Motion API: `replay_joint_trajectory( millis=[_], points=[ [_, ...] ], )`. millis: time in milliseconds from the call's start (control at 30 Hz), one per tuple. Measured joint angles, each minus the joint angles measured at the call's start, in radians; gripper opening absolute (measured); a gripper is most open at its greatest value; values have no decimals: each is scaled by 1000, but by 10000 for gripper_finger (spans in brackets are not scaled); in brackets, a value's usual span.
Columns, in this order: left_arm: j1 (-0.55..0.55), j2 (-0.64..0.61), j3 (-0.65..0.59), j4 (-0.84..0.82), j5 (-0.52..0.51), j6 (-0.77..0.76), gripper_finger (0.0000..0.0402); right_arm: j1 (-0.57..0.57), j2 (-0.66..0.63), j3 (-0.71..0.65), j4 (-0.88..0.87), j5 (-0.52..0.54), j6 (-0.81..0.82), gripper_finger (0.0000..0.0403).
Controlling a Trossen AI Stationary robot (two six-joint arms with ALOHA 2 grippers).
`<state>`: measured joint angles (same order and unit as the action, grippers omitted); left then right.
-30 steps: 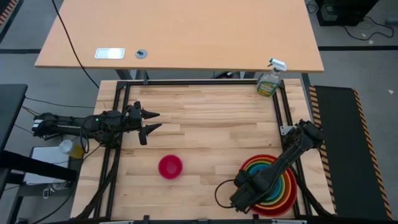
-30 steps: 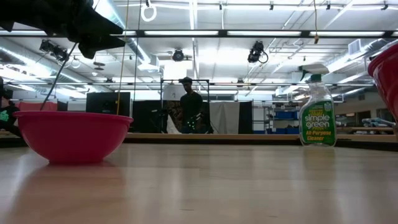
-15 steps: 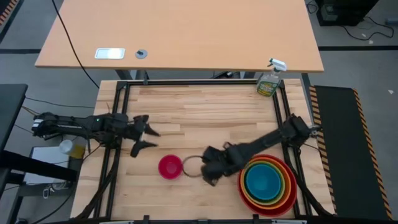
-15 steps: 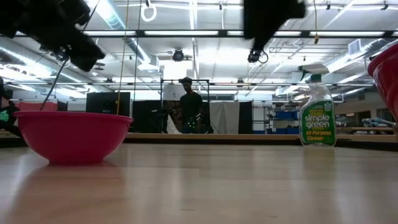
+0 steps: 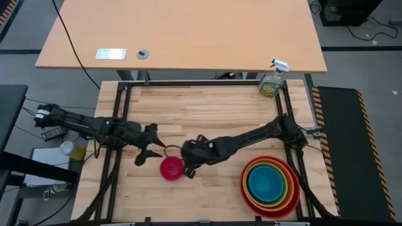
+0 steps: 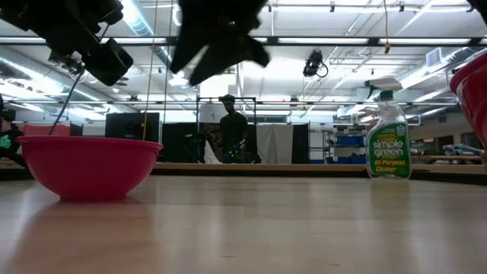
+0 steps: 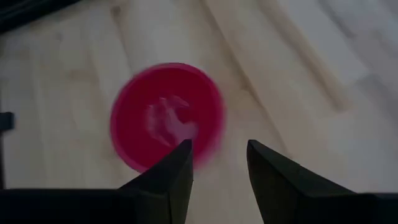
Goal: Nest bowls inside each other
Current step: Stack the red bowl on top of the blue bowl
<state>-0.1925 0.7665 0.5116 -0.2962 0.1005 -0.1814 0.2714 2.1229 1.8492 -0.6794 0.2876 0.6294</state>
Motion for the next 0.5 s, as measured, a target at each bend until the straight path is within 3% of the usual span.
replay_joint_trajectory(
  millis=[133,300,500],
  points=[
    [-29,31,28,-46,-75,-38,231,0,72,2,77,2,-12,158],
    [-41,39,24,-51,-106,-40,231,7,156,0,122,116,-7,158],
    [-41,39,24,-55,-106,-40,231,8,204,0,189,92,-5,165]
  ],
)
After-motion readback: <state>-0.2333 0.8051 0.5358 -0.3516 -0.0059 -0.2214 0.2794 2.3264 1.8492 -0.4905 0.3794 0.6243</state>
